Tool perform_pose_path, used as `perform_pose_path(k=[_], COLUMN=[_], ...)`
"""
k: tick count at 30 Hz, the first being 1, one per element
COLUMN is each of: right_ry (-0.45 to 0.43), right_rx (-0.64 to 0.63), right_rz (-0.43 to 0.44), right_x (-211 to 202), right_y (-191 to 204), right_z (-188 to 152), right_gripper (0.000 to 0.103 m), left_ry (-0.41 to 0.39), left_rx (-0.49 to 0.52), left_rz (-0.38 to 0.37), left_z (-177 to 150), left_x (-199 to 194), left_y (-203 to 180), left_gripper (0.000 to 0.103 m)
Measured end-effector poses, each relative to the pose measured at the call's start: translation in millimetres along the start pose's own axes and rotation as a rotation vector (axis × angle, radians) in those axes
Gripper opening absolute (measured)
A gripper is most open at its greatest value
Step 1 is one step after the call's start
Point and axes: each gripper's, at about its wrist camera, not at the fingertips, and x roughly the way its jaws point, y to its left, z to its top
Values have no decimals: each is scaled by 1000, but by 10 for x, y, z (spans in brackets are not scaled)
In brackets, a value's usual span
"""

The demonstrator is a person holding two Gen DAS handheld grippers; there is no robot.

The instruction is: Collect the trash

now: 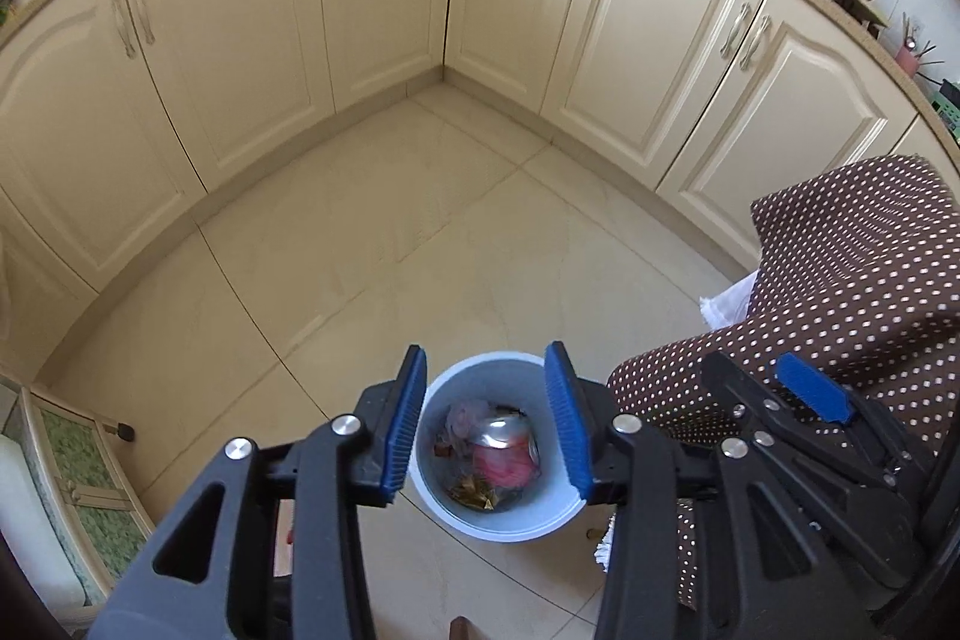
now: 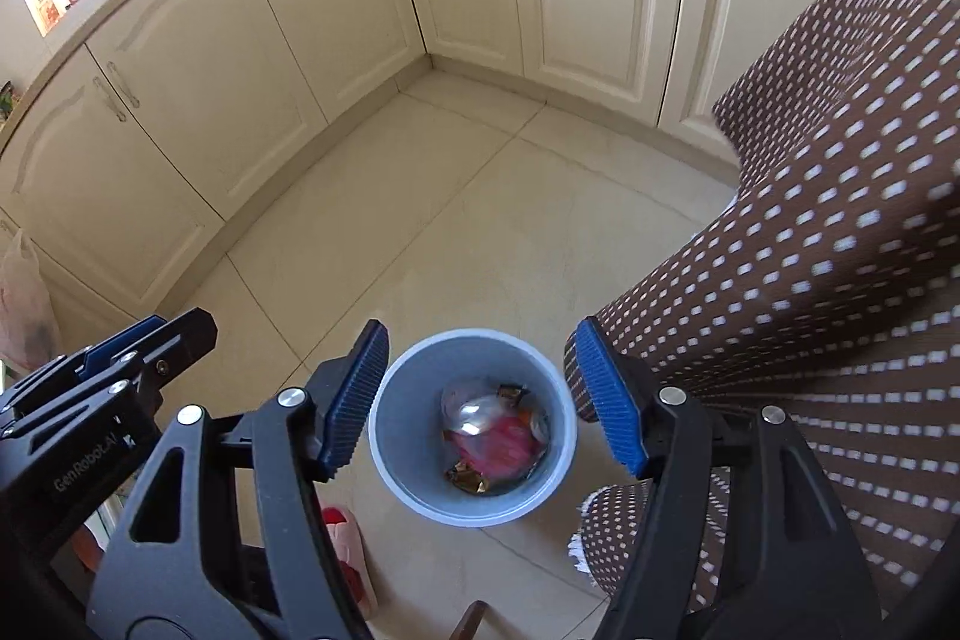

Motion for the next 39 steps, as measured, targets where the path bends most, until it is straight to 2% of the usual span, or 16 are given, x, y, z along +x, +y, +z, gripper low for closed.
perform_pose_path(k=[5,7,11,13,21,31,39], right_ry=[-99,-157,-256,-308,-495,-661,-759], right_rx=[-36,-43,-51,-48,-3,15,36], right_rz=[-9,-22,-46,-65,-125,-202,-234], right_x=[-551,-876,-1476,-1781,-2810,-3650,-4053], right_y=[40,28,-3,-45,-285,-481,-613], right_z=[-21,-63,-187,-275,-643,-1084,-1297], right_gripper=[65,66,67,68,73,80,84], left_ry=[-114,-162,-279,-332,-509,-648,-733], left_rx=[19,28,54,69,120,184,210], left_rz=[26,24,23,9,-29,-107,-129], left_z=[-54,-90,-219,-295,-594,-1019,-1241], left_x=[-553,-798,-1377,-1665,-2526,-3270,-3661], left_y=[-95,-135,-254,-330,-656,-964,-1148], left_gripper=[44,56,61,69,77,82,86])
